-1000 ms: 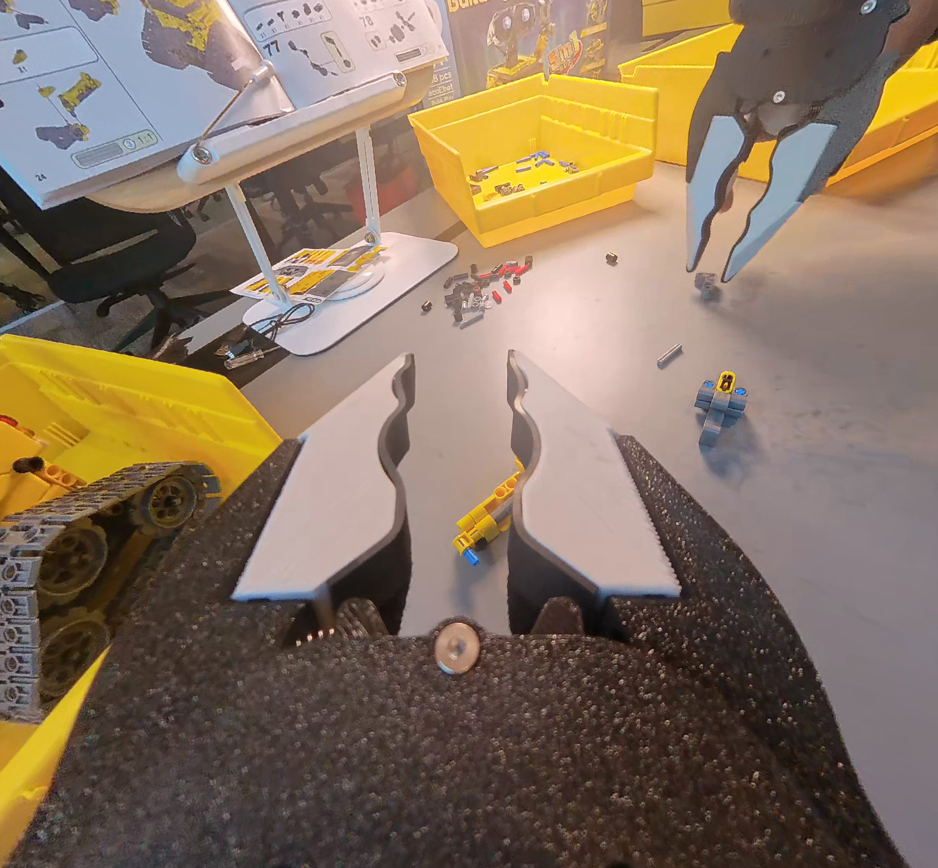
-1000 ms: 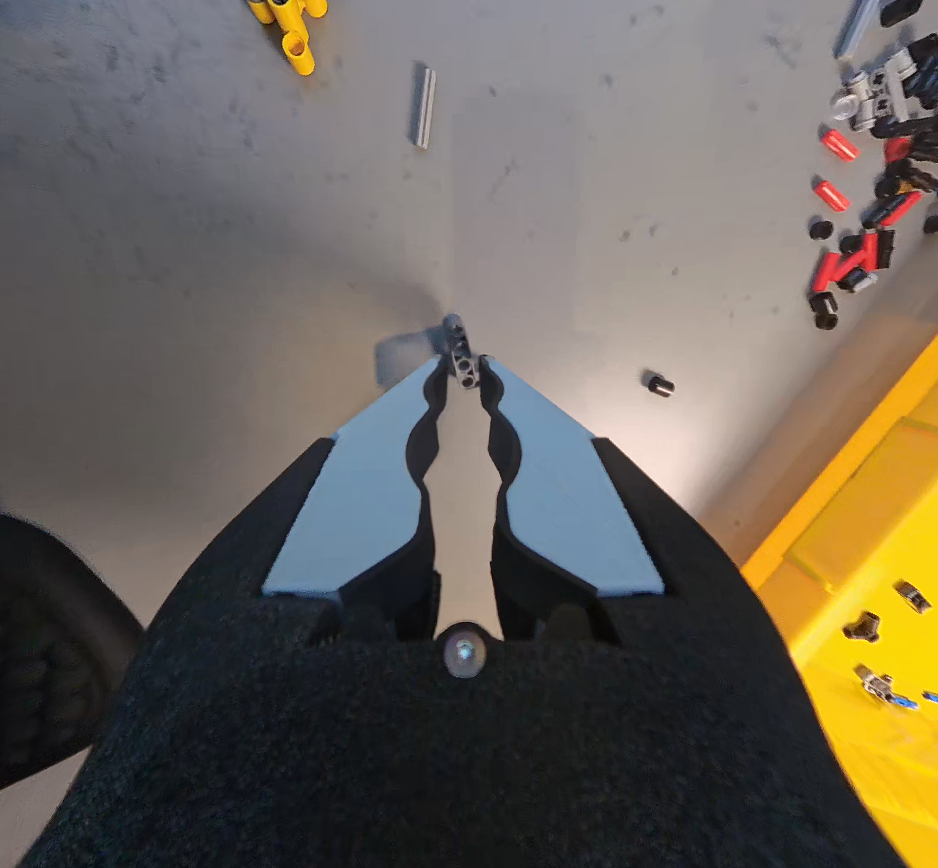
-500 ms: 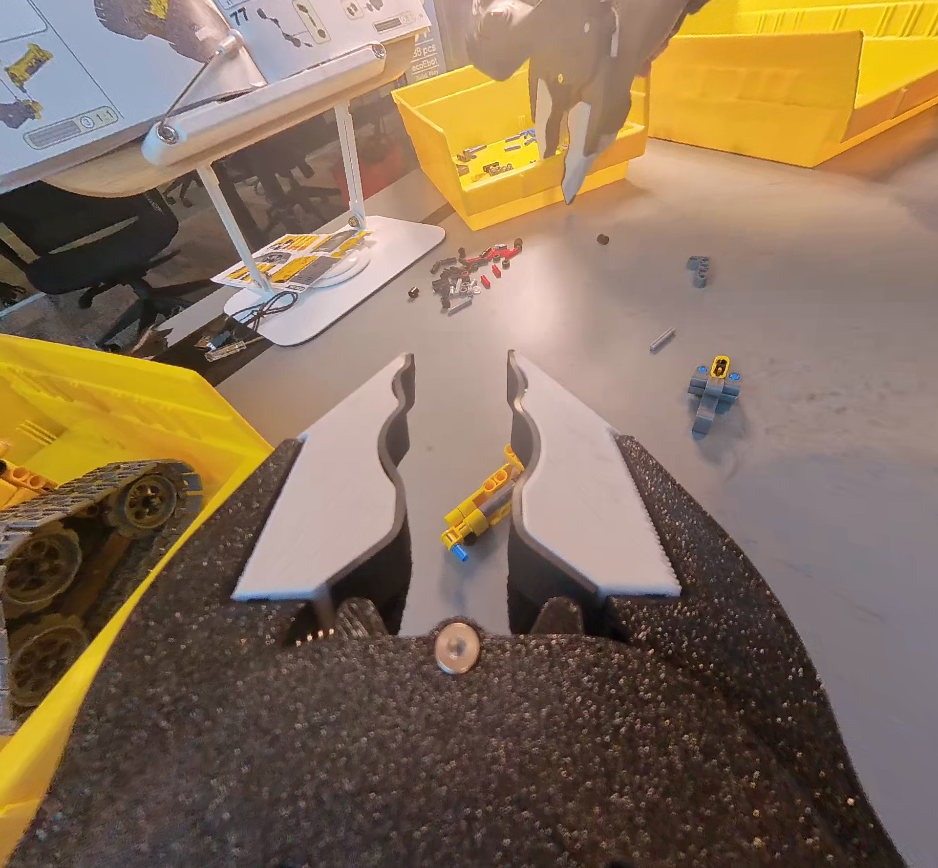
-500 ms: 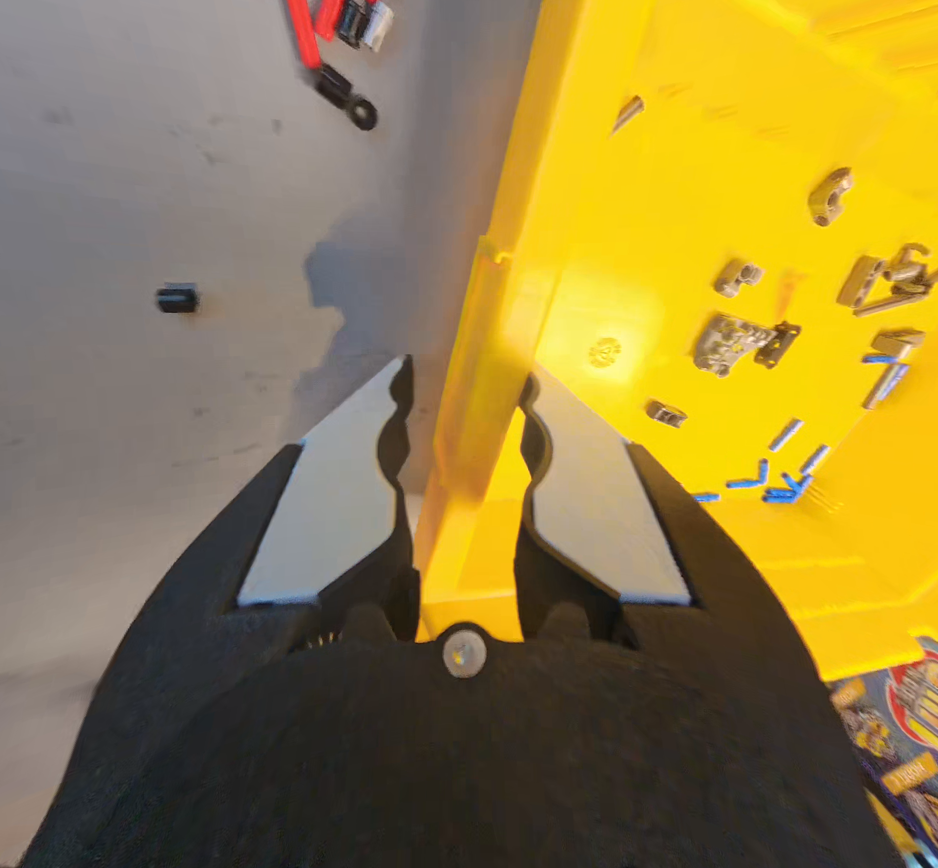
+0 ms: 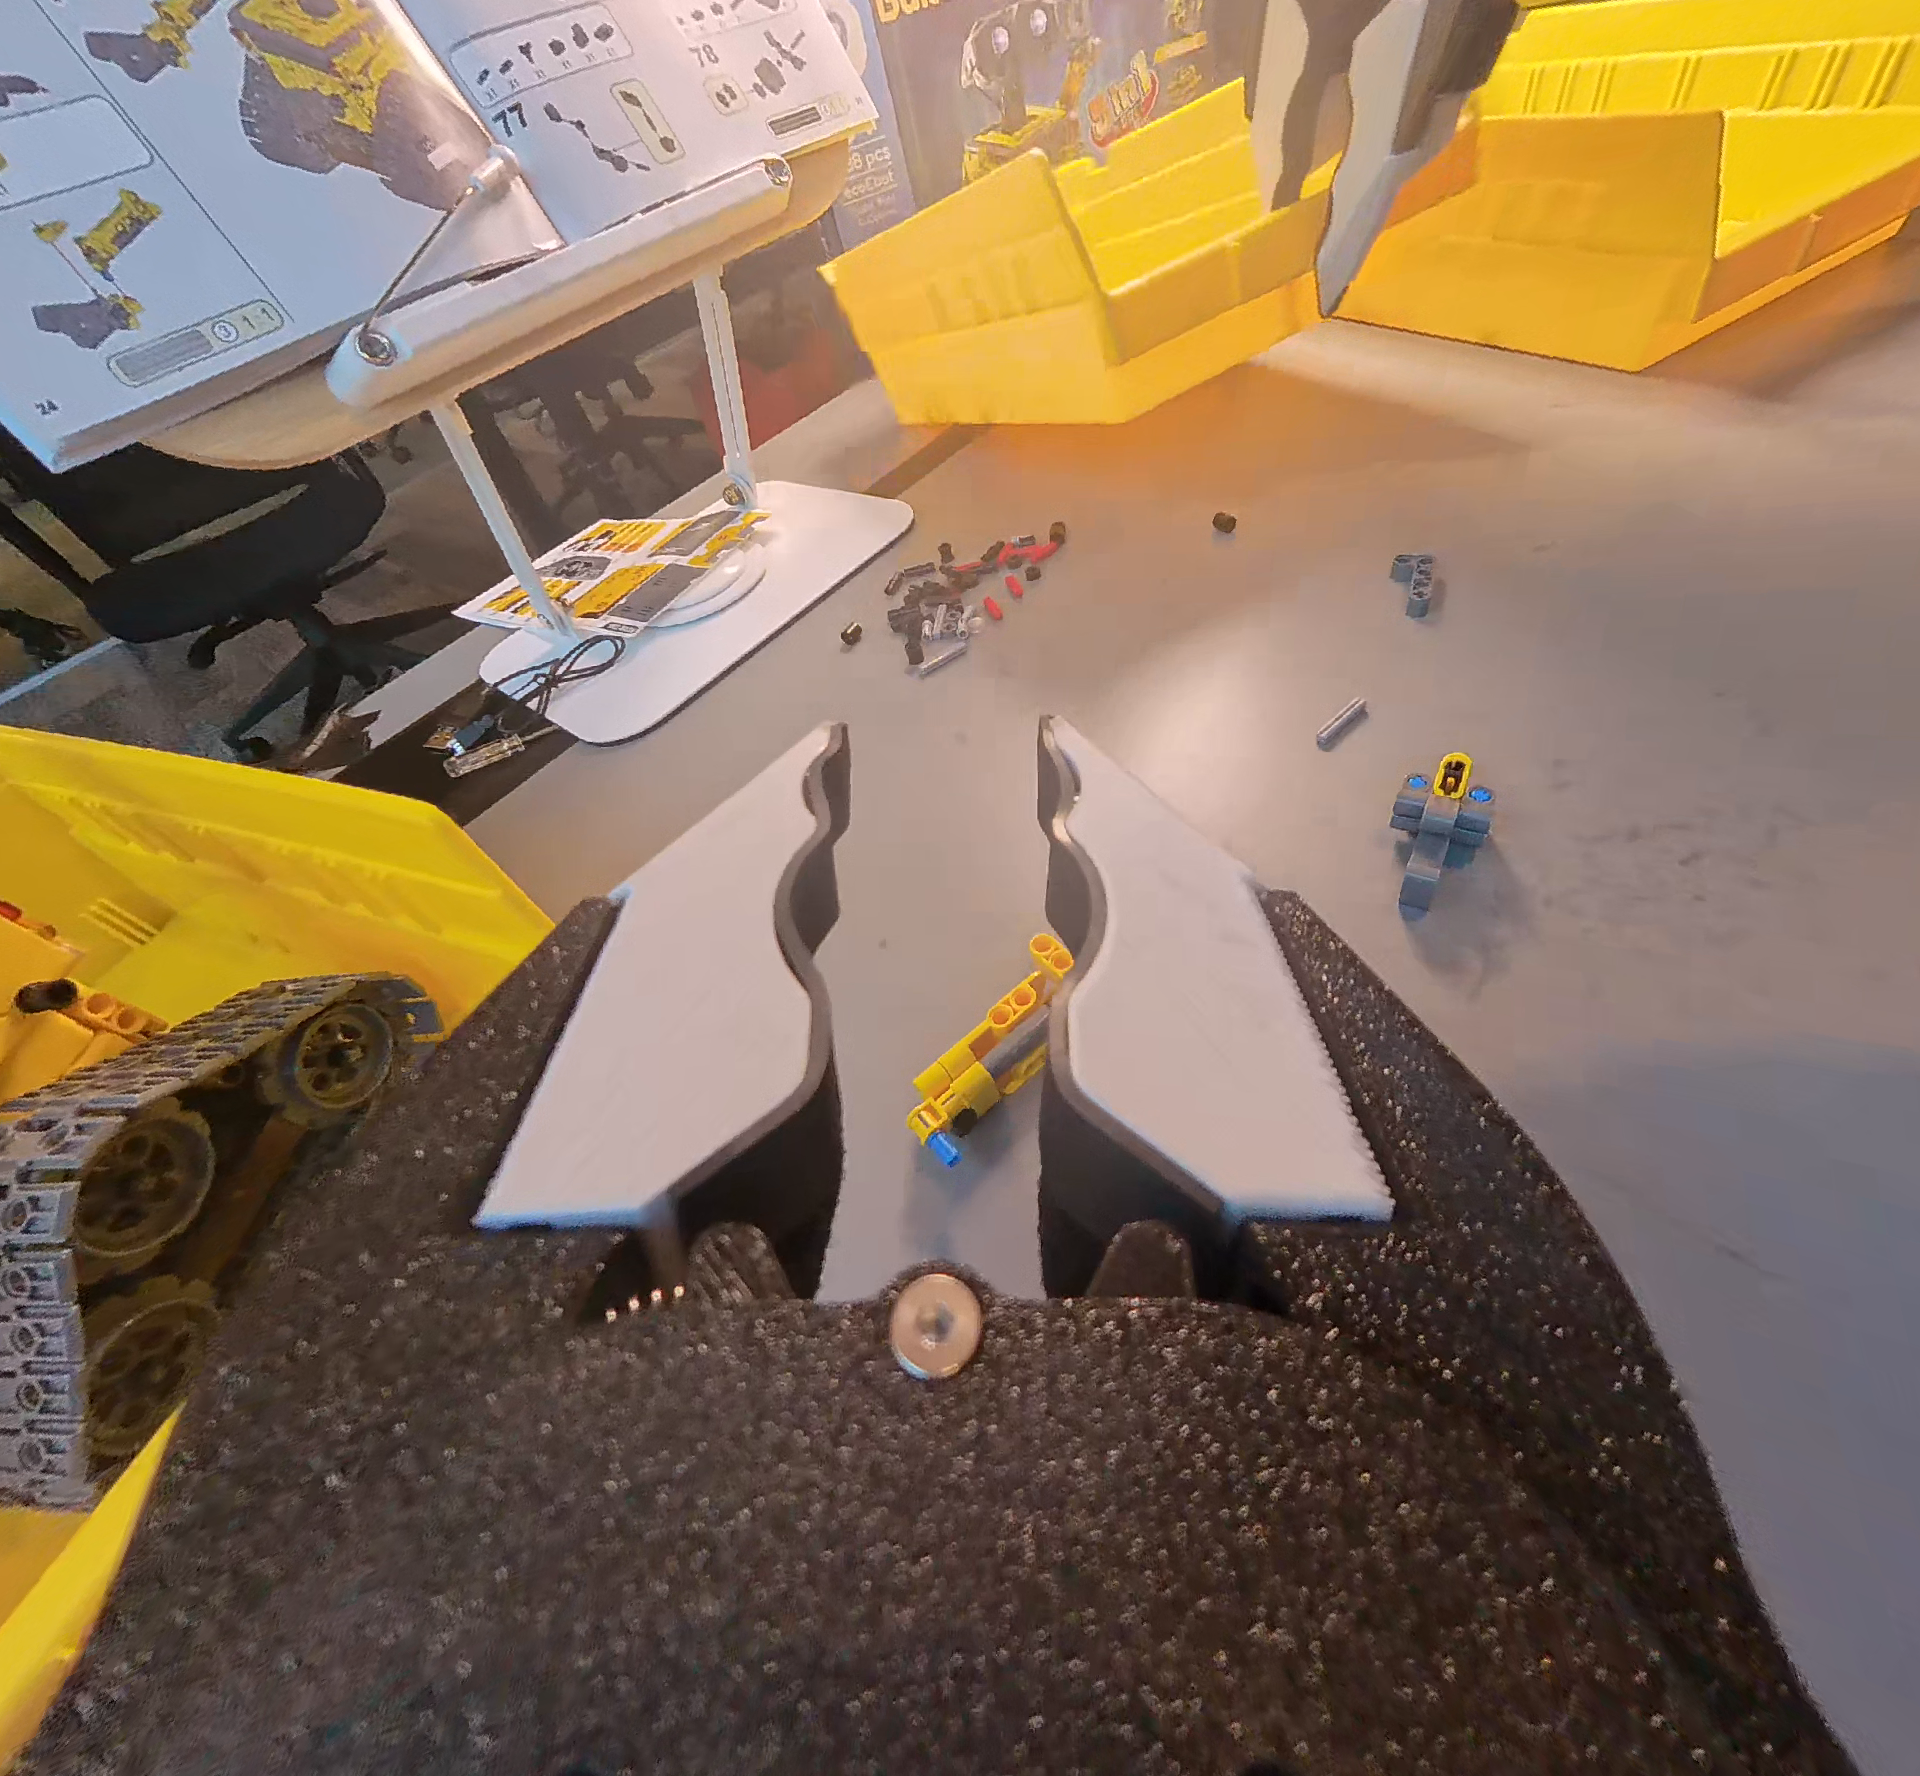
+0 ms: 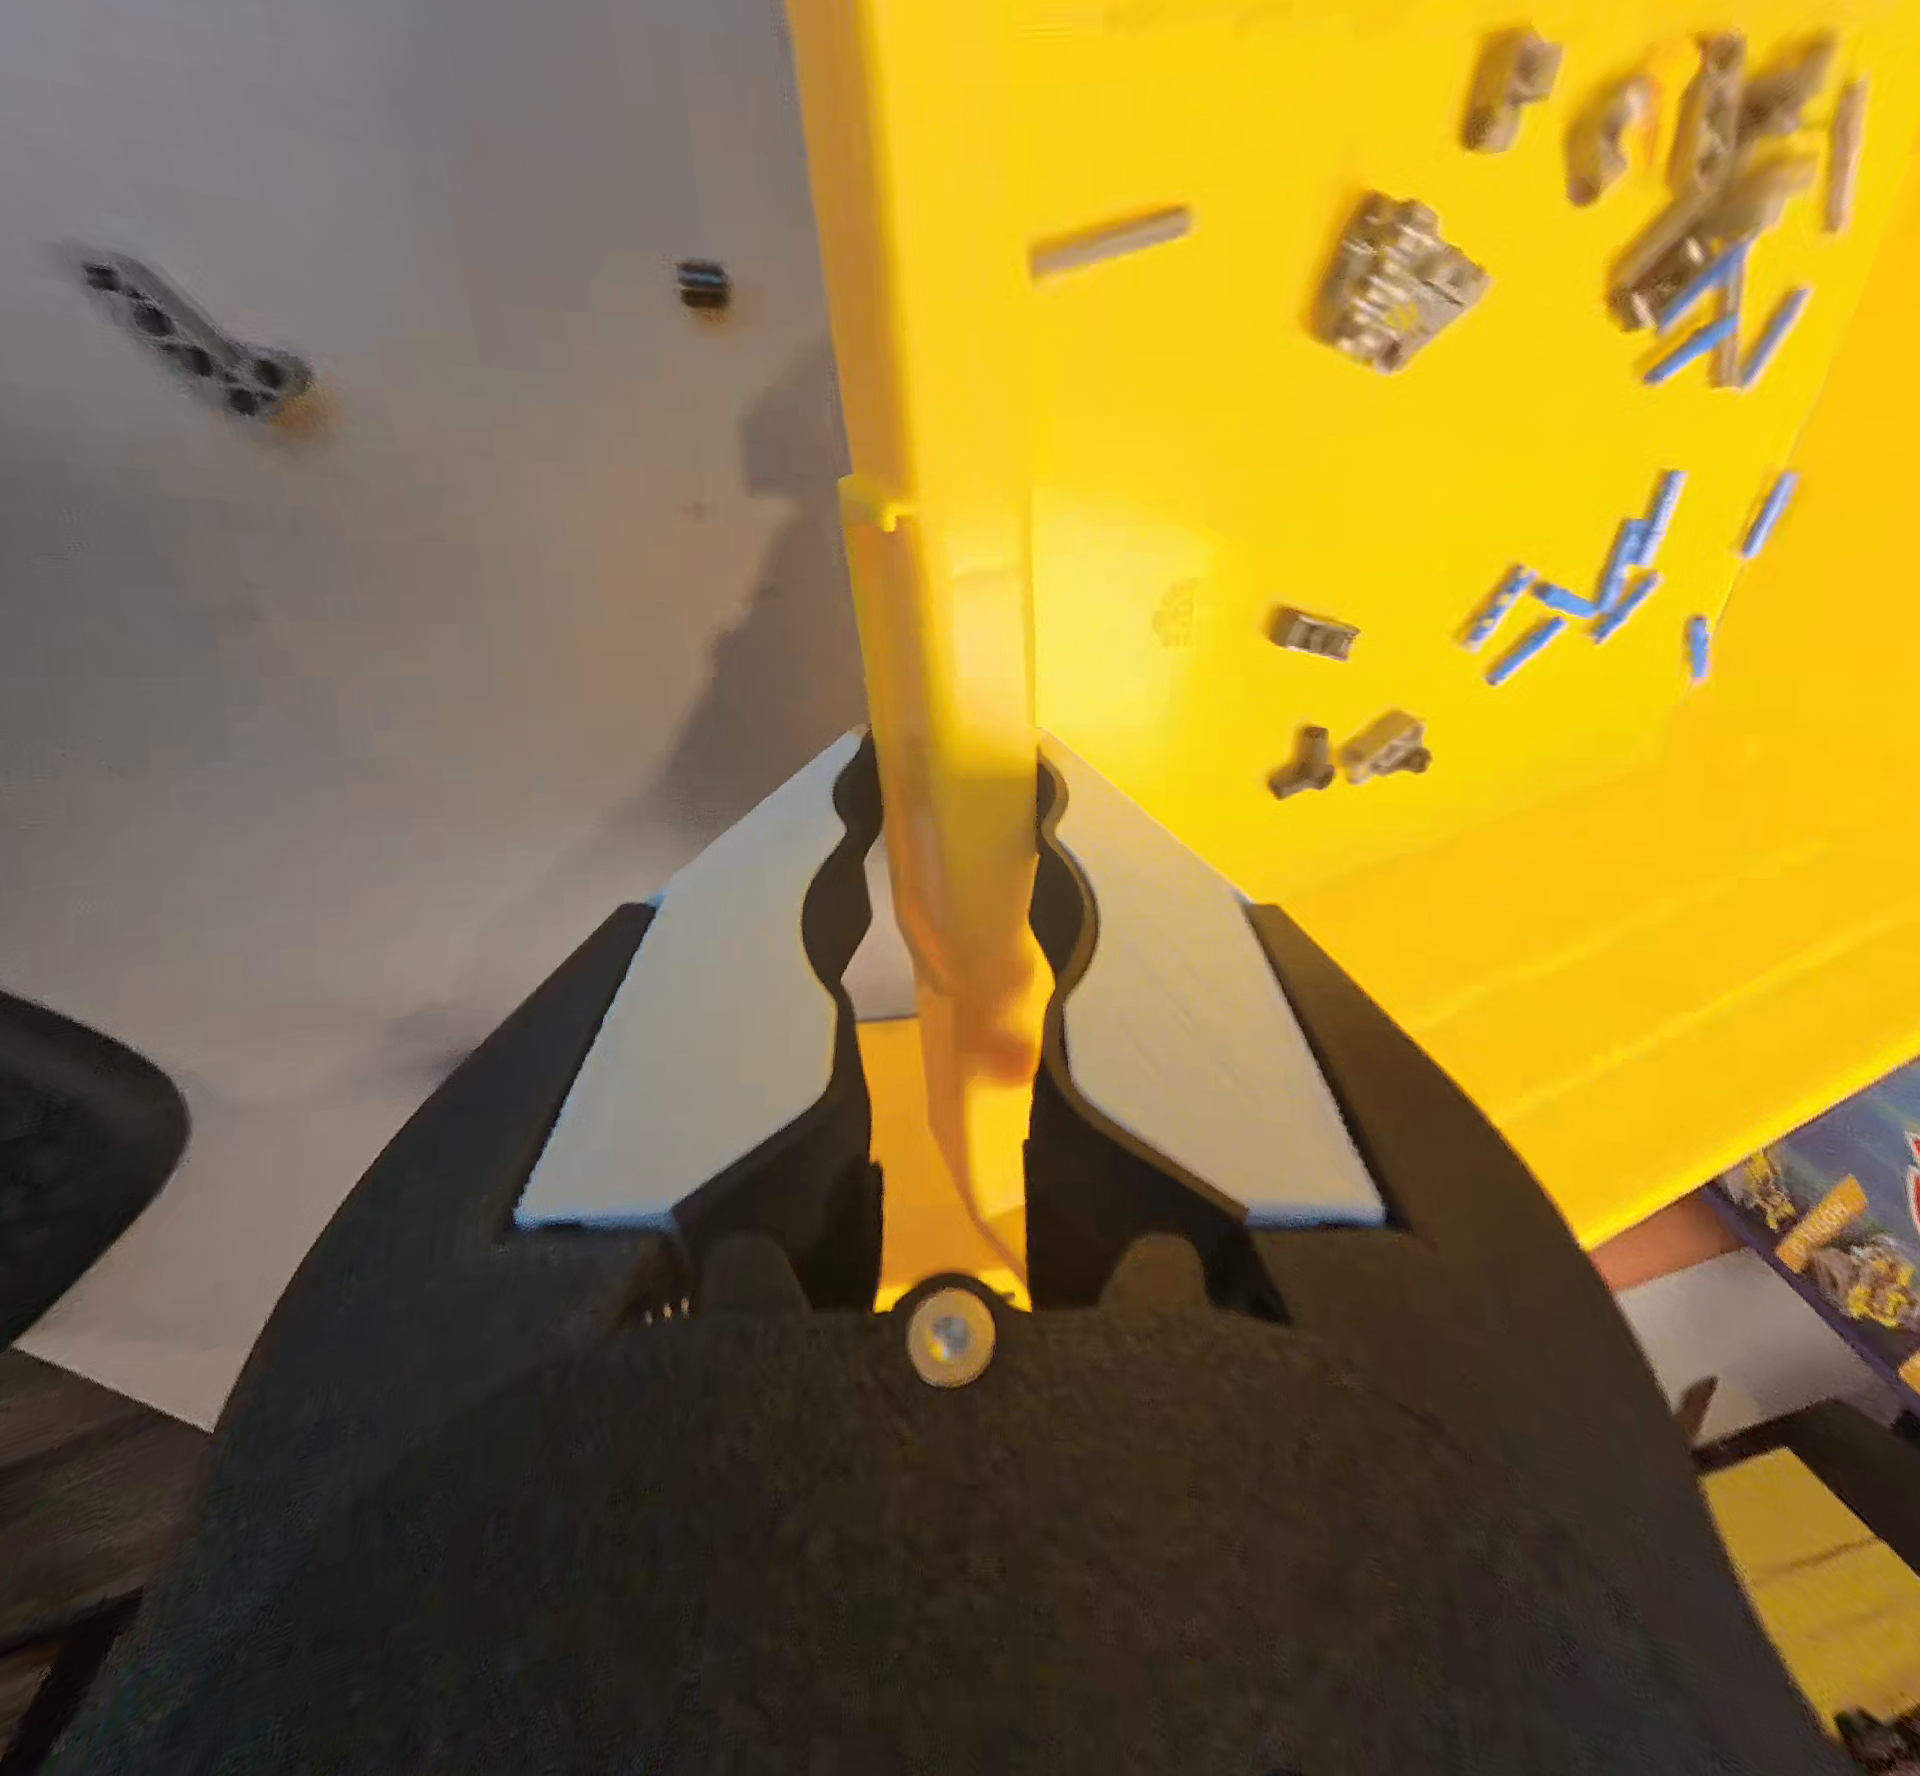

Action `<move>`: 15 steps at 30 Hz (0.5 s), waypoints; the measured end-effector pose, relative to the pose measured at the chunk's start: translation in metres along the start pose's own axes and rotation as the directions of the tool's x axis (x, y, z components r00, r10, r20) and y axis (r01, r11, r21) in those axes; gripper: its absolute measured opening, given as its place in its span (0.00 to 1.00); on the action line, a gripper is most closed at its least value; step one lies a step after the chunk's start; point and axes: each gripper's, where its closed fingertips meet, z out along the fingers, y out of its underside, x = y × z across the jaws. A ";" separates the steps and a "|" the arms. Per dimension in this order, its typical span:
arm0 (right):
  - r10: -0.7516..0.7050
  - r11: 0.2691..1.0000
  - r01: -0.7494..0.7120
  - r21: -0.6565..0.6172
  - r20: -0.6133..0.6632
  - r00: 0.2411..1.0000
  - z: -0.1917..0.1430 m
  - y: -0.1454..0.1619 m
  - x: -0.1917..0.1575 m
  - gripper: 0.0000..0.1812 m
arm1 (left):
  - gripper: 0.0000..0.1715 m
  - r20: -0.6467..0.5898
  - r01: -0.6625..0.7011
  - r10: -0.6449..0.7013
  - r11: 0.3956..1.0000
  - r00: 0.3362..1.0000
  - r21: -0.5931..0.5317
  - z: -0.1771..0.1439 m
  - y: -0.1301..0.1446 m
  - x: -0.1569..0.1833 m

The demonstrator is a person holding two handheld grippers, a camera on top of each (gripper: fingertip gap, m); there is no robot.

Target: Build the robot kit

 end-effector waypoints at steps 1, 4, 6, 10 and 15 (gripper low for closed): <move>-0.015 1.000 0.014 0.021 0.031 0.999 -0.003 -0.006 -0.015 0.13 | 0.20 0.005 -0.007 0.007 1.000 1.000 0.001 -0.001 -0.001 0.000; -0.041 0.998 0.037 0.051 0.069 0.997 -0.007 -0.009 -0.046 0.13 | 0.20 0.007 -0.006 0.006 1.000 1.000 0.005 -0.001 -0.002 -0.001; -0.005 0.998 0.003 0.057 0.033 0.999 -0.002 -0.001 -0.038 0.13 | 0.20 -0.001 0.003 -0.003 1.000 1.000 -0.001 0.000 0.001 -0.001; 0.019 0.996 -0.018 0.091 -0.009 1.000 0.014 0.005 -0.033 0.13 | 0.20 -0.008 0.006 -0.006 1.000 1.000 -0.010 0.003 0.004 0.002; 0.029 0.996 -0.021 0.082 -0.100 0.995 0.039 0.007 -0.030 0.13 | 0.20 -0.005 0.013 -0.013 0.999 1.000 -0.032 0.006 0.011 0.001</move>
